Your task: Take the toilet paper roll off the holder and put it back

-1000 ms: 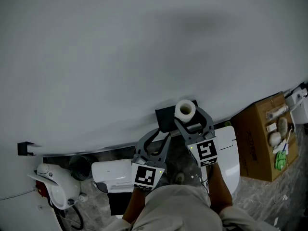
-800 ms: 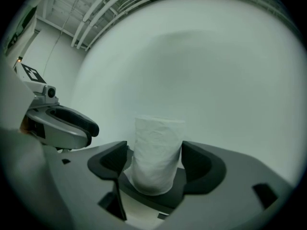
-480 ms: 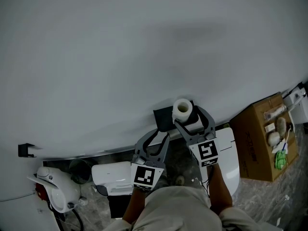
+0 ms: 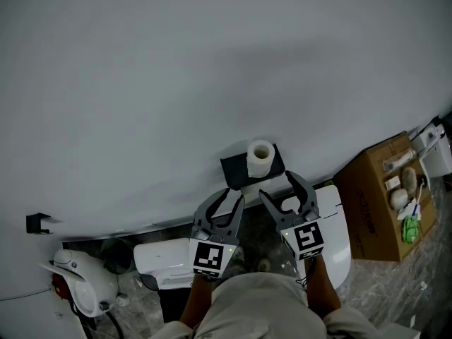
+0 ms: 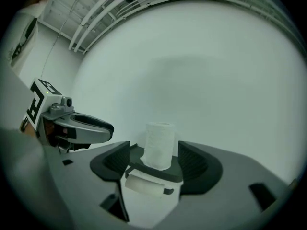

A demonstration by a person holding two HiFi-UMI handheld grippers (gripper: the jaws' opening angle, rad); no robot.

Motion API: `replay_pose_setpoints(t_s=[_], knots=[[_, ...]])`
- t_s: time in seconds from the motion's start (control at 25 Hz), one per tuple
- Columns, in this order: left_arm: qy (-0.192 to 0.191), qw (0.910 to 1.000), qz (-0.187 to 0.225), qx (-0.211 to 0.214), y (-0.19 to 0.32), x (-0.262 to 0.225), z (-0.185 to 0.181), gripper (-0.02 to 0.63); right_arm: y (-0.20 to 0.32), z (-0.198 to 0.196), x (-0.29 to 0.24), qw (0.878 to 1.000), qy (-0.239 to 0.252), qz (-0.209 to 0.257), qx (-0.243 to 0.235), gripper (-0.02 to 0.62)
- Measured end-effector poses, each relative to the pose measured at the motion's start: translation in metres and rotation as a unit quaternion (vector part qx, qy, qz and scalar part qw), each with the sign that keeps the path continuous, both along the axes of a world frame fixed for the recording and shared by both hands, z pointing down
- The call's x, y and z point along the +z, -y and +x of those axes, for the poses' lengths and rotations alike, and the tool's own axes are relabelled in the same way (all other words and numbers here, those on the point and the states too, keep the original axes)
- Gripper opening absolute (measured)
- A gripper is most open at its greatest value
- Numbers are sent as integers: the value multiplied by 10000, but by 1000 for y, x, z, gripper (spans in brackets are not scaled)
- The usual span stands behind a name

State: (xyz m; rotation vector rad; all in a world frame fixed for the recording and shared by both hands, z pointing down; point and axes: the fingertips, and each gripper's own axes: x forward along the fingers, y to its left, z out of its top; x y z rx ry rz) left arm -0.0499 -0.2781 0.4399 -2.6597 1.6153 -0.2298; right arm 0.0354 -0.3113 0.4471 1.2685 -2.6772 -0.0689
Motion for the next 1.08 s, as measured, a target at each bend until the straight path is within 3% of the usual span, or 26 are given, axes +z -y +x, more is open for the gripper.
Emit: replay_pose_setpoints(t_s=[0.24,1.08], knots=[[0,10000,-9,93,-9,4,5,133,-20,6,8,9997,59,-195,129,296],[29,9997,-39,244,-10,6,12,133,-26,16,6,9994,55,-152,305,285]])
